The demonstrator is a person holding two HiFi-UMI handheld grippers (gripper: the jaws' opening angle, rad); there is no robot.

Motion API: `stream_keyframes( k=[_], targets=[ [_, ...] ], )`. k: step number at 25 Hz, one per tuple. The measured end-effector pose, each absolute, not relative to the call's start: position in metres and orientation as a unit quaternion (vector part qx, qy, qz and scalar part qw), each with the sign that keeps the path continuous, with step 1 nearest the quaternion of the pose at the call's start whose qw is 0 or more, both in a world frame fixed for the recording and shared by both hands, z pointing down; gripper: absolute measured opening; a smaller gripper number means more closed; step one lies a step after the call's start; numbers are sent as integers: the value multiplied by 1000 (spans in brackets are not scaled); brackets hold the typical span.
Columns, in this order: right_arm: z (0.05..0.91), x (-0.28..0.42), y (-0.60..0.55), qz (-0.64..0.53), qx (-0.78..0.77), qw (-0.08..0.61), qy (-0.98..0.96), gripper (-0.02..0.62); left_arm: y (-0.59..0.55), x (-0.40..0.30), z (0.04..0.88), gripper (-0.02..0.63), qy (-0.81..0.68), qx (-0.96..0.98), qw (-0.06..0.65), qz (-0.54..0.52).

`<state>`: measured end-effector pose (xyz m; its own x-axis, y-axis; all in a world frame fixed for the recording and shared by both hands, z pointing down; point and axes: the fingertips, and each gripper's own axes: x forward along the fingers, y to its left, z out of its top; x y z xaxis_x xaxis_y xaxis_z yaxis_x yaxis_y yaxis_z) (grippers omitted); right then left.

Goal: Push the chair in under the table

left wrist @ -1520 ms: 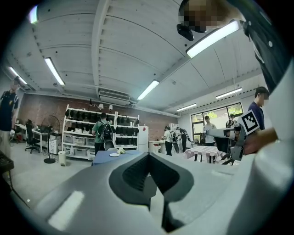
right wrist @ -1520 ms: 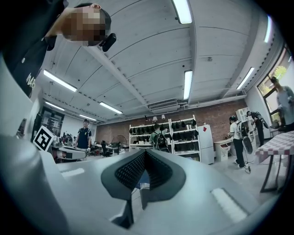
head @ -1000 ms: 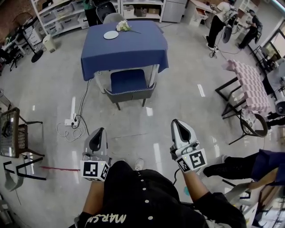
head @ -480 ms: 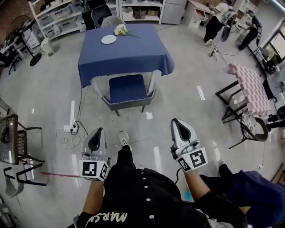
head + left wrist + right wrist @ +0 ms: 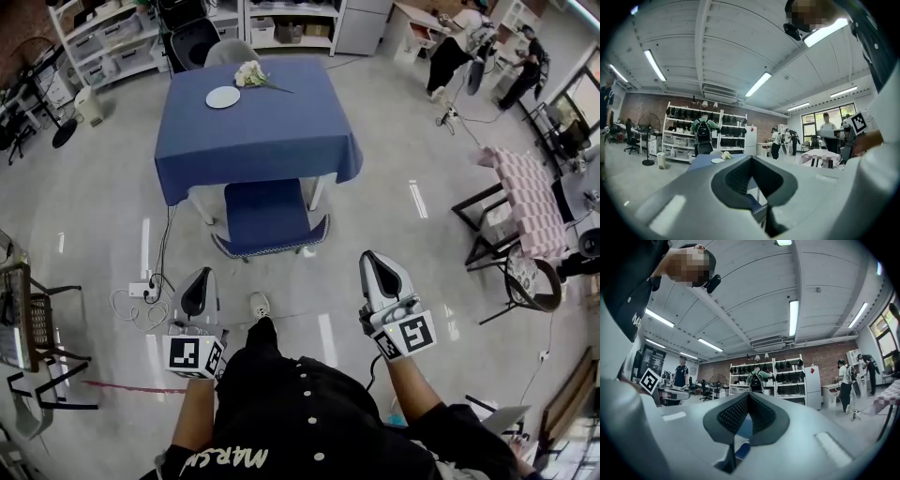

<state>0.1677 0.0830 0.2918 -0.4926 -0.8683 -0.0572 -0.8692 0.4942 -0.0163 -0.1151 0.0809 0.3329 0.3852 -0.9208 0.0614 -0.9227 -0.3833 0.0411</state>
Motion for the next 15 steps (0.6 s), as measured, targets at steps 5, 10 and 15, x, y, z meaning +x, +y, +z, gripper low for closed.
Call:
stream_keyframes(
  k=[5,10,15],
  targets=[
    [279,153,20,10,-509,33,860,9,16,-127,319,0,-544,838,24,19],
    [272,139,-33,12,-512,39,858,9,-38,-140,314,0,-534,845,18,14],
    [268,131,-82,12,-517,46,855,9,-84,-146,308,0,-526,850,16,15]
  ],
)
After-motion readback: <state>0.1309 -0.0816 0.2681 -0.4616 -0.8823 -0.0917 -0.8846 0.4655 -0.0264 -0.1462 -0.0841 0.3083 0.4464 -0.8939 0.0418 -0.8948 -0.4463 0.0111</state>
